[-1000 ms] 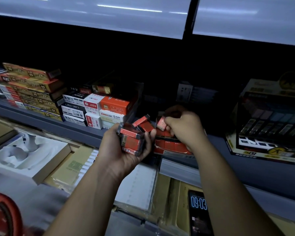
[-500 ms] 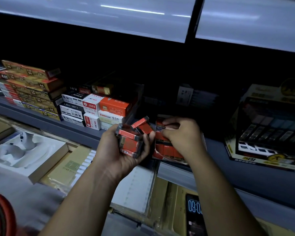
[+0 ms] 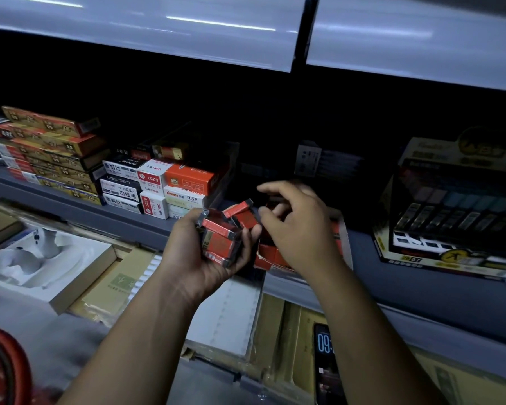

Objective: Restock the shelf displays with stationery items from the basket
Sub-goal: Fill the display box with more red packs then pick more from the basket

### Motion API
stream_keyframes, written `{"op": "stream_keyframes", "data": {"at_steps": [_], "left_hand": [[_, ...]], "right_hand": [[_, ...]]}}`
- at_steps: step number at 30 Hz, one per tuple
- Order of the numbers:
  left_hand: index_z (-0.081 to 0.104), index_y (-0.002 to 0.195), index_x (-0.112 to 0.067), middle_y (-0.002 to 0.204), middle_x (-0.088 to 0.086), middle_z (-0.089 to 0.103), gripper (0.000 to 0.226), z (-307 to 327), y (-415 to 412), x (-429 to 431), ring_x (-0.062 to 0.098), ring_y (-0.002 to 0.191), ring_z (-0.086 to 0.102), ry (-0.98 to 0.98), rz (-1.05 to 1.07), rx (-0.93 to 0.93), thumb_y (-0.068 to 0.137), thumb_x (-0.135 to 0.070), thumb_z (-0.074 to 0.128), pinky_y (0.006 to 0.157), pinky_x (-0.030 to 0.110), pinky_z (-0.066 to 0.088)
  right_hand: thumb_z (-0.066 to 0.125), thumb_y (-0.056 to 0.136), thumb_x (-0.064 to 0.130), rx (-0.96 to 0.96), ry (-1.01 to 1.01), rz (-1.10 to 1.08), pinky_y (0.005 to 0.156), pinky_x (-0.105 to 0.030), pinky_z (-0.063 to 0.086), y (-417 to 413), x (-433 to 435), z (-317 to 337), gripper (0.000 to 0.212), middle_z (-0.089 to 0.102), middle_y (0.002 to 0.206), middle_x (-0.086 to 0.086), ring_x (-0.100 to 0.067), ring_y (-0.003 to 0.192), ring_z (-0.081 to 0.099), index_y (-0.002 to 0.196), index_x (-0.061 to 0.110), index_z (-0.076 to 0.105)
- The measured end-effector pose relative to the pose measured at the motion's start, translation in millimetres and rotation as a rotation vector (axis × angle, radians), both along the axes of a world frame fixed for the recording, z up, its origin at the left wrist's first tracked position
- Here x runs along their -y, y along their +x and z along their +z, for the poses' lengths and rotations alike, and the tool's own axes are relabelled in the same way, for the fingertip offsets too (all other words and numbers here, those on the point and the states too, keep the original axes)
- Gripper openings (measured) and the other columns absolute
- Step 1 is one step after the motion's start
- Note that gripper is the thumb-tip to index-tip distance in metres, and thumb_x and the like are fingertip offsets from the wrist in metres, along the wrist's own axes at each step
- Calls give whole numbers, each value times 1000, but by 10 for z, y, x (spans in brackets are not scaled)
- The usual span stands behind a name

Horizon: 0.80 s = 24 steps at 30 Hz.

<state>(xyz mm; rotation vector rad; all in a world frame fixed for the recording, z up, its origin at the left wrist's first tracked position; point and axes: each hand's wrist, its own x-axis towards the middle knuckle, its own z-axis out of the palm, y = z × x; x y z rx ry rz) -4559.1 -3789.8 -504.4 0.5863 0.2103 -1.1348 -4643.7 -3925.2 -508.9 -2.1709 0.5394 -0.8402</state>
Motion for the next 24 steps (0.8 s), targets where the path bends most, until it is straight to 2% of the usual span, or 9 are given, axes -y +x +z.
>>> {"op": "stream_keyframes", "data": {"at_steps": [2,7,11,13,15,17,20,22,24], "left_hand": [[64,118,4,109,29,69,44,-1,1,1,38,83,71,14,-25,33,96,-31,48,56,32,59],[64,113,5,106,28,69,44,2,19,-10,36,85,69,33,-70,49,95,-32,49,59,29,60],[66,118,-1,112,27,68,41,-18,33,5,36,86,69,24,-60,50,95,-30,48,57,30,59],[69,115,-5,115,26,68,37,-24,38,10,36,86,69,23,-45,48,96,-29,48,56,31,59],[71,112,-7,121,26,67,34,-25,43,7,37,86,69,20,-31,32,97,-29,49,56,31,59],[71,112,-9,124,26,65,34,-30,46,3,37,85,70,12,-25,19,97,-29,49,57,31,59],[72,111,-9,122,27,66,33,-33,53,-2,37,85,70,-5,-23,2,98,-29,49,58,31,59],[72,108,-9,119,27,66,32,-37,57,-8,37,86,70,-18,-26,-14,97,-29,50,59,31,60],[72,106,-9,116,27,66,31,-36,60,-14,37,86,70,-31,-28,-27,97,-29,51,59,30,59]], "right_hand": [[68,92,13,29,42,102,61,-10,44,-16,-21,65,29,56,96,7,-3,71,62,115,32,72],[69,91,7,-8,12,264,74,-18,52,11,22,93,23,66,100,14,-10,77,65,103,24,77],[71,89,9,16,-4,177,62,-11,43,-32,96,102,16,65,82,2,-3,67,55,94,24,76],[72,85,9,21,78,132,61,-20,48,-39,187,92,20,64,75,-6,-4,60,51,90,28,74],[70,83,12,-6,118,70,62,-30,53,-53,324,87,26,62,68,2,-9,59,56,92,36,73],[67,87,15,-91,123,36,61,-32,55,-99,417,102,35,63,68,9,-18,65,64,106,44,71],[62,94,19,-211,101,10,58,-24,53,-160,482,108,35,69,86,12,-9,67,66,119,44,67],[58,96,17,-260,36,-26,54,-19,48,-120,491,89,32,68,92,16,-3,66,63,114,40,69],[55,96,9,-274,-5,-51,42,-14,36,-57,494,41,30,66,86,12,3,52,55,106,31,73]]}}
